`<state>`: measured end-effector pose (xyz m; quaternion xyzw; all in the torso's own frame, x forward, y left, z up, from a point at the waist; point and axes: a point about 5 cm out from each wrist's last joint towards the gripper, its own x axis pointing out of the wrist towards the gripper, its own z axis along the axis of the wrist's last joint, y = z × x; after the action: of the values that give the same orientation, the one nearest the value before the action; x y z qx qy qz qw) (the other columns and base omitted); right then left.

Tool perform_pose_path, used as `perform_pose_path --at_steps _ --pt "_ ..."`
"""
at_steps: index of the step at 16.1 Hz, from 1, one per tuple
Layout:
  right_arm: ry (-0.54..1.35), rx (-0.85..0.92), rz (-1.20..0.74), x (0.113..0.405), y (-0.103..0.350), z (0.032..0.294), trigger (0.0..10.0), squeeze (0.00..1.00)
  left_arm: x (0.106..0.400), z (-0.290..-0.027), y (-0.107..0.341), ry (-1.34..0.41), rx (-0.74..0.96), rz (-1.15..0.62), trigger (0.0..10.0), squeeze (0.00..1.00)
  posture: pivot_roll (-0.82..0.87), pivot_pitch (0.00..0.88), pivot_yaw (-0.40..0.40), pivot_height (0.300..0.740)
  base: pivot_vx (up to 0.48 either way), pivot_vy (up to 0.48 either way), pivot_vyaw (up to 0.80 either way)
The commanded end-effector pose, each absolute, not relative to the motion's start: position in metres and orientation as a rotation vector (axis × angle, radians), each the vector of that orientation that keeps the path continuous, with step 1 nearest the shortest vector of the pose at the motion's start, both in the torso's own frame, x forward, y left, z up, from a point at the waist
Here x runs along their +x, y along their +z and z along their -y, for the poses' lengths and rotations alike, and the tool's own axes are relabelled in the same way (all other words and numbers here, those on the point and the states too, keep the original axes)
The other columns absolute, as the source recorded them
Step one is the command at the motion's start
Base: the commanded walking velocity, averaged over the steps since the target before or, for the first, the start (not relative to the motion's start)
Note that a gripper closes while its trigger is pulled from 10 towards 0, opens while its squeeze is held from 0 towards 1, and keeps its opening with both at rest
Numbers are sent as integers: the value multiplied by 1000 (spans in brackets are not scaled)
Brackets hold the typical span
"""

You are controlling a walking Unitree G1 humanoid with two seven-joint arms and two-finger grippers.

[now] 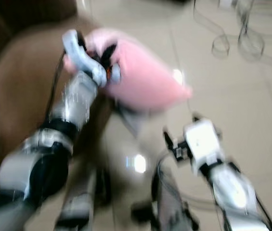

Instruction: Move the pillow to the sofa from floor

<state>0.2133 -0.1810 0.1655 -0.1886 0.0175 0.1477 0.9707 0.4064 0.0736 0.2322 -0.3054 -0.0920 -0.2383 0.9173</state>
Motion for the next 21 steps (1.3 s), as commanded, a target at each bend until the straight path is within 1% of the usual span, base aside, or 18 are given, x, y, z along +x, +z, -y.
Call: perform_pose_path --at_steps 1,5,11,16,21 --pt "315 -372 -65 210 158 179 10000 0 406 -75 234 -488 -623 213 0 0 -82 337 13 740 0 0 0" --pt "328 -354 -65 211 154 172 10000 0 406 -76 234 -484 -623 211 0 0 -73 327 11 740 0 0 0" --pt "321 -370 -57 217 156 176 10000 0 407 -76 237 -479 -620 218 0 0 -76 317 7 740 0 0 0" --pt "341 -363 -70 218 152 173 10000 0 408 -77 237 -473 -607 219 0 0 -77 315 -3 740 0 0 0" --pt "360 -354 -74 216 150 167 10000 0 408 -78 233 -465 -563 206 0 0 -63 316 1 740 441 0 0"
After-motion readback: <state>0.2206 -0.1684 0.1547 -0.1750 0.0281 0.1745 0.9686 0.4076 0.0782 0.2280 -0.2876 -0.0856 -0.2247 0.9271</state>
